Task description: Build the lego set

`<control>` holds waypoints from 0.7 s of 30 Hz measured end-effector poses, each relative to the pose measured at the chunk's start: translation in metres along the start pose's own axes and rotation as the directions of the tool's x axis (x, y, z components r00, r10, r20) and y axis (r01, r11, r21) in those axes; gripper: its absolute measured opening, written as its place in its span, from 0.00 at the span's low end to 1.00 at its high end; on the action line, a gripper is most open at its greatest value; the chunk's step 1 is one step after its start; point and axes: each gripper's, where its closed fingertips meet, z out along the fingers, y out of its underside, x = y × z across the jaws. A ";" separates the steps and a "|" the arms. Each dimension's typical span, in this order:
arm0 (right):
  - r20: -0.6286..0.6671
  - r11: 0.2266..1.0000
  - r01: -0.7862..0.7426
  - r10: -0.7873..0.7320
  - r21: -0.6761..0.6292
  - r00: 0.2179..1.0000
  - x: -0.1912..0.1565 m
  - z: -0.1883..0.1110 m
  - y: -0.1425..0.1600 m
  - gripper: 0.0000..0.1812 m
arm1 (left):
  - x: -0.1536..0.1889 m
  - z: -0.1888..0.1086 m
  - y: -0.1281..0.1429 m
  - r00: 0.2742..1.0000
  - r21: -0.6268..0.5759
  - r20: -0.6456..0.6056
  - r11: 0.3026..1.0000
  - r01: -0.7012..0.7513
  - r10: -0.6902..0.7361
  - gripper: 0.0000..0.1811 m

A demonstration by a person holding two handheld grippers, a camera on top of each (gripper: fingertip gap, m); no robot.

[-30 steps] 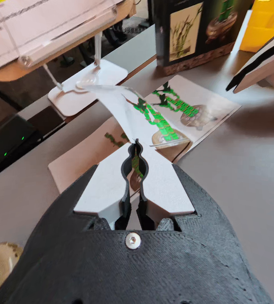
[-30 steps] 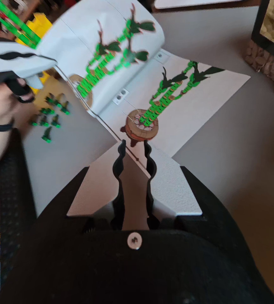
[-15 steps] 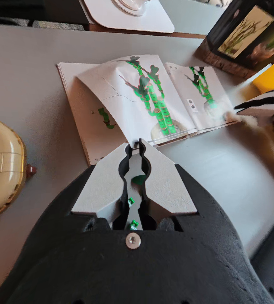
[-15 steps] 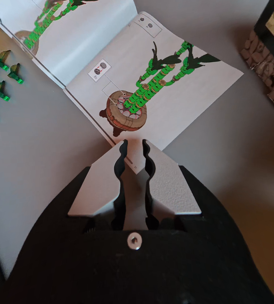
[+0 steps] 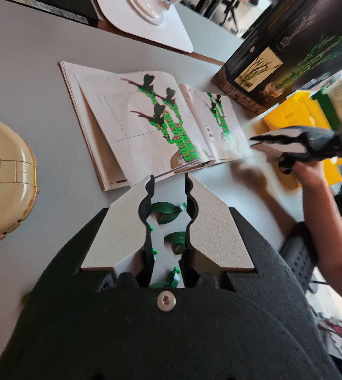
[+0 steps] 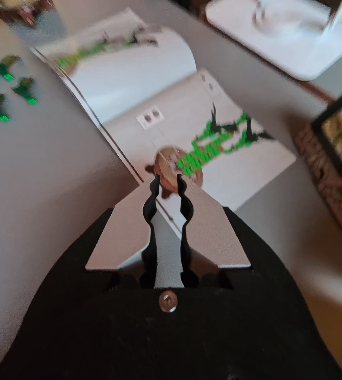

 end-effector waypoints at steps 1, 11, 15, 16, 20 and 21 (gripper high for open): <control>-0.003 0.997 0.049 -0.049 0.056 0.999 -0.008 0.002 -0.017 0.08 | -0.001 0.002 0.003 0.999 -0.017 0.034 0.999 -0.038 0.039 0.14; 0.221 0.999 0.019 -0.012 -0.029 0.975 -0.060 0.103 -0.073 0.00 | -0.008 0.027 0.016 0.965 -0.102 0.123 0.970 -0.219 0.231 0.00; 0.320 0.967 -0.217 0.250 -0.136 0.914 -0.058 0.129 -0.088 0.00 | -0.004 0.025 0.013 0.974 -0.082 0.091 0.976 -0.201 0.208 0.00; 0.335 0.949 -0.285 0.315 -0.138 0.888 -0.053 0.135 -0.095 0.00 | -0.001 0.024 0.012 0.975 -0.069 0.082 0.977 -0.202 0.207 0.00; 0.303 0.843 -0.522 0.536 -0.134 0.788 -0.016 0.156 -0.108 0.00 | 0.010 0.023 0.009 0.969 -0.047 0.063 0.971 -0.236 0.238 0.00; 0.289 0.809 -0.569 0.585 -0.145 0.758 -0.009 0.160 -0.106 0.00 | 0.012 0.023 0.009 0.965 -0.047 0.067 0.967 -0.249 0.252 0.00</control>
